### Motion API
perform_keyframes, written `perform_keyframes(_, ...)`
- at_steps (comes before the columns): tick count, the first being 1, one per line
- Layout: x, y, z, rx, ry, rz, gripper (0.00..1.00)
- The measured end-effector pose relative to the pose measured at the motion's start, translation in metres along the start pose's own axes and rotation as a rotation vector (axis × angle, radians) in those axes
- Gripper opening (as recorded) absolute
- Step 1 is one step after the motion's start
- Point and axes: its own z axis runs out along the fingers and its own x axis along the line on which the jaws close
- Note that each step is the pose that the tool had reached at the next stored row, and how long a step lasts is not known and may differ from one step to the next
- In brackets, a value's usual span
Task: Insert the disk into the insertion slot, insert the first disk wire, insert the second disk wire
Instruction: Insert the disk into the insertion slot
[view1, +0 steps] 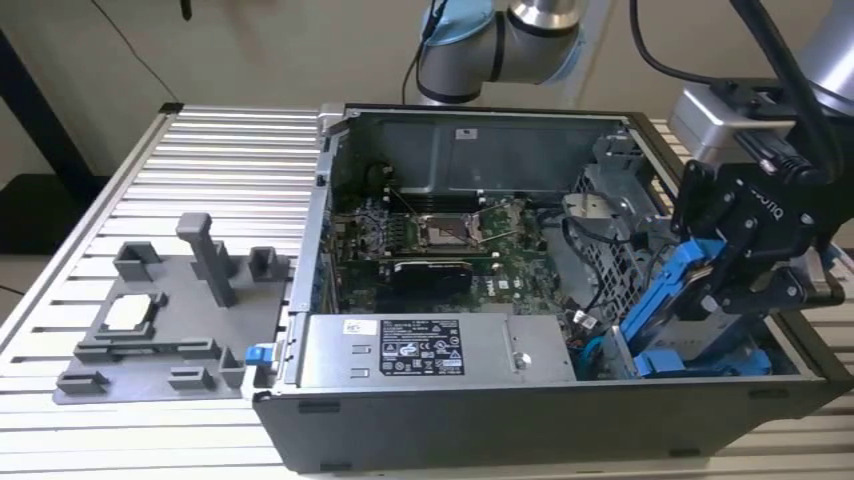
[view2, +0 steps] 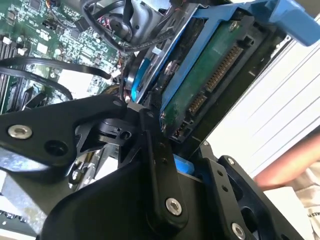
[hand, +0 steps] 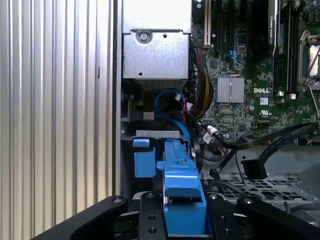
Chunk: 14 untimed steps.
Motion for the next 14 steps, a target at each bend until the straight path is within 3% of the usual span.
perform_keyframes(4,-0.0008,0.0014,-0.0001,0.0045,-0.0133,0.001,0.32)
perform_keyframes(11,-0.0009,0.0015,0.0011,0.0039,-0.0153,0.001,0.34)
perform_keyframes(12,-0.0009,0.0015,0.0010,0.0039,-0.0164,0.001,0.40)
perform_keyframes(14,-0.0009,0.0015,0.0006,0.0039,-0.0194,0.001,0.40)
